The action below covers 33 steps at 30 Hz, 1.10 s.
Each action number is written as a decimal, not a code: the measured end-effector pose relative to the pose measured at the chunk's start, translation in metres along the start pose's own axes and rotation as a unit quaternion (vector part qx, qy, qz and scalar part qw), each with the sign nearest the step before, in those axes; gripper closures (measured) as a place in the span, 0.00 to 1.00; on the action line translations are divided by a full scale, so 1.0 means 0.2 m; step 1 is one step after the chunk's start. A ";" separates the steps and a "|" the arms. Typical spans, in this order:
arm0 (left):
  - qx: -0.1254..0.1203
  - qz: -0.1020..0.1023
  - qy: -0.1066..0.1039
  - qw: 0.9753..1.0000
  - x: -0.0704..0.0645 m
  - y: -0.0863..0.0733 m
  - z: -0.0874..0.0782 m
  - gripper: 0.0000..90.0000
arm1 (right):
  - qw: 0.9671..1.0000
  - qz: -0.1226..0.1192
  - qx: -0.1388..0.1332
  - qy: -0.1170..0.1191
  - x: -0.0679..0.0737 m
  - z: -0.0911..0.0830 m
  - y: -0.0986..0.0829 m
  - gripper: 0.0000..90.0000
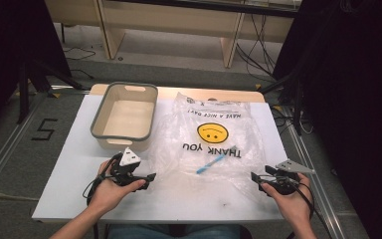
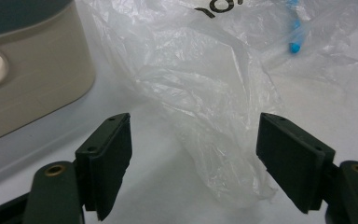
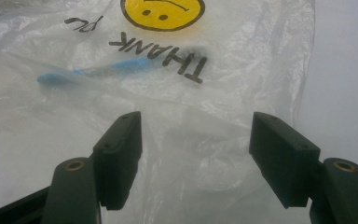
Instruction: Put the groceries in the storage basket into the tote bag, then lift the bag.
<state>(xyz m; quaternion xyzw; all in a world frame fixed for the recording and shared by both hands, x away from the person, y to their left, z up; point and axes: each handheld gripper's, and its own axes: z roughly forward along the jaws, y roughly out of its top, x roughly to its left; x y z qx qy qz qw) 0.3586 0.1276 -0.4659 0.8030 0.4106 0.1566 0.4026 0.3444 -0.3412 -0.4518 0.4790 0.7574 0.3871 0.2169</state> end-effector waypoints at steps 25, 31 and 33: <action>0.005 0.009 -0.004 1.000 -0.02 0.00 0.02 0.28 | 1.000 0.000 0.003 0.005 0.03 -0.01 -0.01 0.37; 0.018 0.011 -0.007 1.000 -0.04 0.00 0.03 0.26 | 1.000 0.001 0.003 0.006 0.03 -0.01 -0.02 0.37; 0.029 0.015 -0.007 0.999 -0.05 0.00 0.04 0.26 | 1.000 0.001 0.004 0.007 0.02 -0.01 -0.02 0.37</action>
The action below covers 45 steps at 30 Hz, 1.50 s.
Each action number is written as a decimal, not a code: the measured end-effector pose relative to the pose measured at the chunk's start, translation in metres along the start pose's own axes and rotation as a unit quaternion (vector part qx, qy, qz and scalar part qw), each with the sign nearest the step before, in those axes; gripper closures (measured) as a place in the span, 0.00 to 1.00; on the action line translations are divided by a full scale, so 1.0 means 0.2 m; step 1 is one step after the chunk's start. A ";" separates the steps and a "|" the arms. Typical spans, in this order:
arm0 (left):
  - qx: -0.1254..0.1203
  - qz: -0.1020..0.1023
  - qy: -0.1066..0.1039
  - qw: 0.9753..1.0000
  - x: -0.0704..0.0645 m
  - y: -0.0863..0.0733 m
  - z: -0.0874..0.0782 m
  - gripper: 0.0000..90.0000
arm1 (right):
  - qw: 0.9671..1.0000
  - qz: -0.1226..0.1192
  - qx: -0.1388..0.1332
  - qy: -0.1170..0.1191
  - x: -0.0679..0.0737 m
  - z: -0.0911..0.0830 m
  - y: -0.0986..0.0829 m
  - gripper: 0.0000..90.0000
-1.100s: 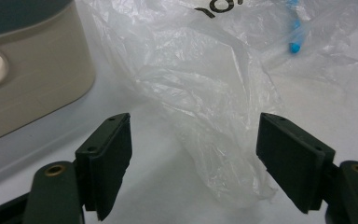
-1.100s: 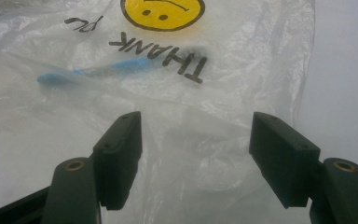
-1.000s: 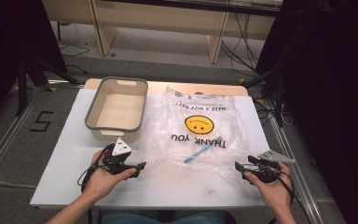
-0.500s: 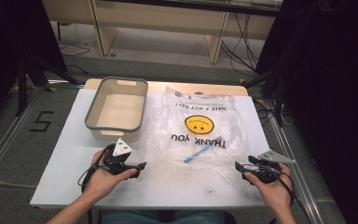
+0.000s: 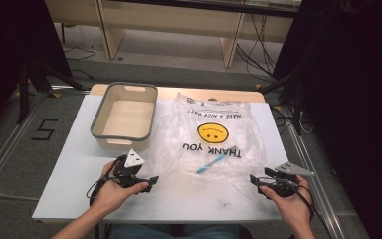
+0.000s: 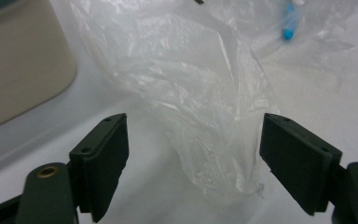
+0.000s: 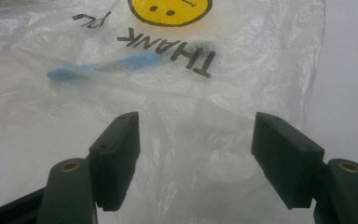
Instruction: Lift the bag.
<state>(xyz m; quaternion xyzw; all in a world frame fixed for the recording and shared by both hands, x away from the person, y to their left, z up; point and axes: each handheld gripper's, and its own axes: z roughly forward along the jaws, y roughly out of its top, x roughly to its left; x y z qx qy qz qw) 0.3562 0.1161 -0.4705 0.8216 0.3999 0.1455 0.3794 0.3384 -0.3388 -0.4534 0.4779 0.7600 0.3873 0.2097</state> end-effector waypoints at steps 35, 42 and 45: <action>0.074 0.005 0.010 0.997 -0.10 -0.01 0.11 0.92 | 0.994 -0.049 0.100 0.015 0.07 -0.02 -0.07 0.31; 0.073 0.011 -0.002 0.997 -0.09 -0.01 0.11 0.97 | 0.987 -0.070 0.145 0.022 0.06 0.00 -0.11 0.48; 0.069 0.015 -0.008 0.997 -0.09 -0.01 0.11 0.97 | 0.986 -0.073 0.150 0.023 0.06 0.00 -0.12 0.54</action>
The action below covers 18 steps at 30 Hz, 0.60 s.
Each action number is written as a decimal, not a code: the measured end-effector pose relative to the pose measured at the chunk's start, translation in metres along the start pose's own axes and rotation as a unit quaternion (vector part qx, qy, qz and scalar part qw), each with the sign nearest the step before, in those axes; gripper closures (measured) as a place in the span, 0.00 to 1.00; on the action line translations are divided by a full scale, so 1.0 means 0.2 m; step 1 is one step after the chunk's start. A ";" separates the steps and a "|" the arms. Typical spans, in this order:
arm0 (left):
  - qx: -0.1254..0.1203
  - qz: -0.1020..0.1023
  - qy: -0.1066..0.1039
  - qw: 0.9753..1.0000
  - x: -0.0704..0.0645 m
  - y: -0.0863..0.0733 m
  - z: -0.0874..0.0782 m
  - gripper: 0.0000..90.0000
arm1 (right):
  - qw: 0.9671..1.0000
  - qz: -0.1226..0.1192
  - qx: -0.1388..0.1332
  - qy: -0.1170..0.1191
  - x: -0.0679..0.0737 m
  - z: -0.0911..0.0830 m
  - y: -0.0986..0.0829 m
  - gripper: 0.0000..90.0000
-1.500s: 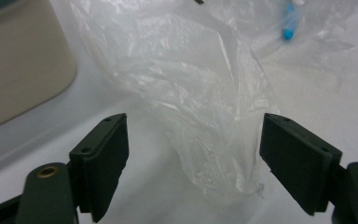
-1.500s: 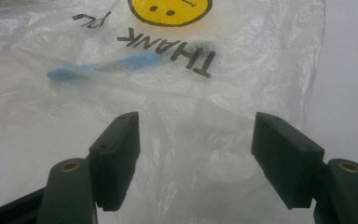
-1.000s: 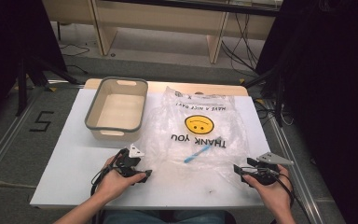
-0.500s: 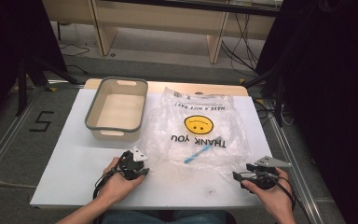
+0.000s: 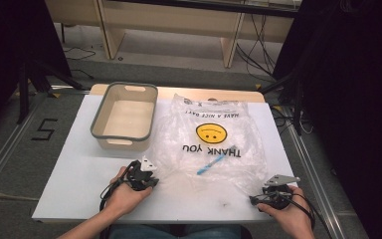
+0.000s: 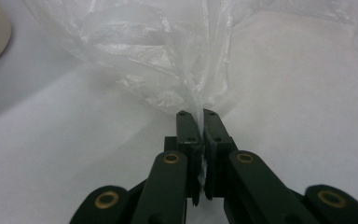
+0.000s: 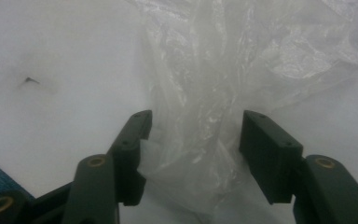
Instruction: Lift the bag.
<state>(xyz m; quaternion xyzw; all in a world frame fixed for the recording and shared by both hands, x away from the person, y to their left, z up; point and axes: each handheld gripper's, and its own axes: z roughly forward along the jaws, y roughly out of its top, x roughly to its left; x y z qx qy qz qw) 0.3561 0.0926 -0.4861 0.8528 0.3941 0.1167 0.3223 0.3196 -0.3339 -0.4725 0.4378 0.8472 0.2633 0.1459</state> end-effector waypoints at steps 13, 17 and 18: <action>-0.011 -0.001 -0.034 0.999 0.04 0.00 0.00 0.98 | 1.000 0.021 0.000 -0.002 -0.05 -0.01 0.00 0.96; -0.026 0.014 -0.031 0.999 0.04 0.01 -0.03 0.98 | 1.000 0.025 -0.002 0.000 -0.05 -0.01 0.00 0.99; -0.034 0.016 -0.029 0.999 0.03 0.01 -0.04 0.99 | 1.000 0.026 -0.007 0.001 -0.05 -0.01 0.00 0.99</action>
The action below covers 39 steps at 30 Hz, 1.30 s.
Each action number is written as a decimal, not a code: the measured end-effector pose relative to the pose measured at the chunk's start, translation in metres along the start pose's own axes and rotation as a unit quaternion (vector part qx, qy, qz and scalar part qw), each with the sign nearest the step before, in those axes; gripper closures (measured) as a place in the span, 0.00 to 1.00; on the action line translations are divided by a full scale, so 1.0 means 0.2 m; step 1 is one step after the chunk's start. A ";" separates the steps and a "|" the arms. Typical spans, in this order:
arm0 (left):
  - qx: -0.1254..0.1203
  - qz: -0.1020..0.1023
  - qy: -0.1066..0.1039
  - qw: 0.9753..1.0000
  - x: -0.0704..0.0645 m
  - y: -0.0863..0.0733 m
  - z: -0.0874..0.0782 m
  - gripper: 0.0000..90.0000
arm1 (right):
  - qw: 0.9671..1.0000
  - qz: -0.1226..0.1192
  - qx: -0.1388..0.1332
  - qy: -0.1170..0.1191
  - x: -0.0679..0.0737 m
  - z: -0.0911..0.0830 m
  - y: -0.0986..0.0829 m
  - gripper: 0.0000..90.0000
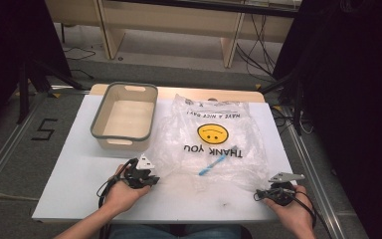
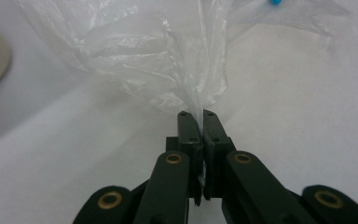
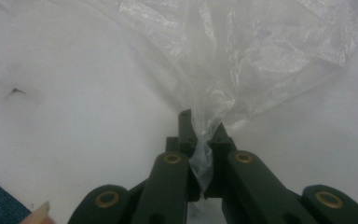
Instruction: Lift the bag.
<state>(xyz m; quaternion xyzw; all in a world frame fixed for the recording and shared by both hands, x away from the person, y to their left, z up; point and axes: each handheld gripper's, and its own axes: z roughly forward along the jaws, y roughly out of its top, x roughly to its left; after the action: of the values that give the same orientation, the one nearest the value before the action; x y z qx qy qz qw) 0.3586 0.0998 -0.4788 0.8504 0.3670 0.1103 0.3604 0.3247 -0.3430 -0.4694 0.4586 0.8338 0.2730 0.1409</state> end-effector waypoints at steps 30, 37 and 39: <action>-0.143 0.027 0.037 0.989 0.02 0.13 -0.22 0.99 | 0.985 0.033 -0.157 -0.054 -0.03 -0.21 0.09 1.00; -0.156 0.028 0.042 0.986 0.02 0.15 -0.24 0.99 | 0.980 0.030 -0.184 -0.067 -0.02 -0.25 0.10 1.00; -0.159 0.028 0.042 0.986 0.02 0.16 -0.25 0.99 | 0.978 0.032 -0.192 -0.072 -0.02 -0.26 0.11 1.00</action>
<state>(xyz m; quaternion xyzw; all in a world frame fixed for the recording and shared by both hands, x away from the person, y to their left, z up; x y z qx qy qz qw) 0.3560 0.1143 -0.4216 0.7869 0.3359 0.2126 0.4720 0.3175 -0.3535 -0.4150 0.4676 0.7384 0.3986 0.2777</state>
